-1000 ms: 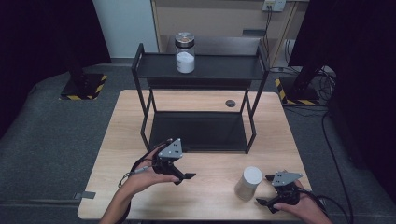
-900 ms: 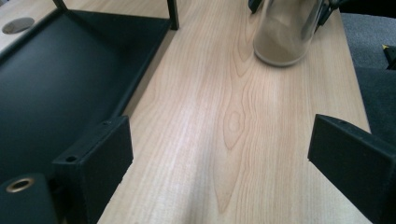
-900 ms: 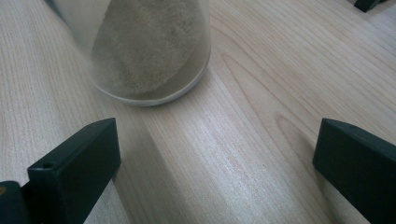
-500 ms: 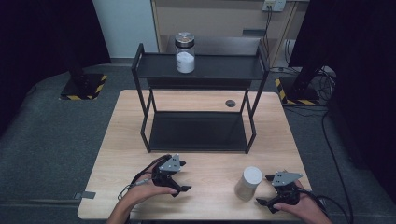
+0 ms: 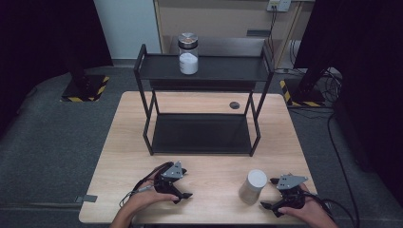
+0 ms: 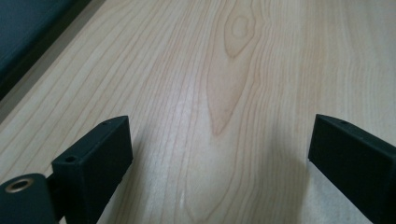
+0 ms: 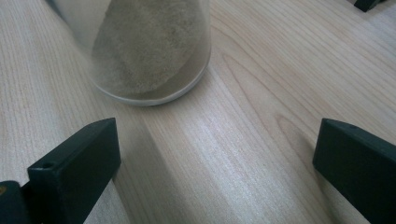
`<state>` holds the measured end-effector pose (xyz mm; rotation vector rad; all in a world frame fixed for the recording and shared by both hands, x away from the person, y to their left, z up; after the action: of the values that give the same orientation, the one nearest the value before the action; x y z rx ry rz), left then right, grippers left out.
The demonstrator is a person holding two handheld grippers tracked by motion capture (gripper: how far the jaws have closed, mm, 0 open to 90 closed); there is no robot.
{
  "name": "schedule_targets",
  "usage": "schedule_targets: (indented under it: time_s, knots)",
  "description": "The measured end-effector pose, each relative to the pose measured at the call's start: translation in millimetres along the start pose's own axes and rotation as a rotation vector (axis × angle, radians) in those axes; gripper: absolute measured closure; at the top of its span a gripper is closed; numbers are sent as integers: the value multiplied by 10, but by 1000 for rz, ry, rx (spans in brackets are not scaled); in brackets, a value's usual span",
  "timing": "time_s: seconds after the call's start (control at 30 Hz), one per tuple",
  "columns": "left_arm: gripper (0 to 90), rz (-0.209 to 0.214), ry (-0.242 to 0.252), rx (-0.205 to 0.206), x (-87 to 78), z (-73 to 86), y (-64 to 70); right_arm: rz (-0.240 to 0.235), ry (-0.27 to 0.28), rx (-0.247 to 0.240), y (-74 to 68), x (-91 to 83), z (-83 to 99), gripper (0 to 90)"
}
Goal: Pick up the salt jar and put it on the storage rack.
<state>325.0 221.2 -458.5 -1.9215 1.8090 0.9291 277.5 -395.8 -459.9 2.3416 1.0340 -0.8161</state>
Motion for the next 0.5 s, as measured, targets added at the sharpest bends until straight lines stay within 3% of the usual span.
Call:
schedule_targets:
  time_s: [0.17,0.5]
  knots:
    - [49,-8,-13,10,10,-15,14,1,-1,1,-3,0,-1,16]
    - [0,-32,-23,-12,33,-45,23,14,-5,8,-34,-2,-10,13]
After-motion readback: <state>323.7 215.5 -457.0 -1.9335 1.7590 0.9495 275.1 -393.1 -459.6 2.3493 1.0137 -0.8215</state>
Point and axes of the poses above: each handheld gripper's, and its own axes: x roughly forward along the jaws, z roughly out of its underside, y roughly to its right, the point moved 1 cm from there along x, roughly forward along the jaws, and after that the axes turned 14 degrees about z, right-handed, at the moved point
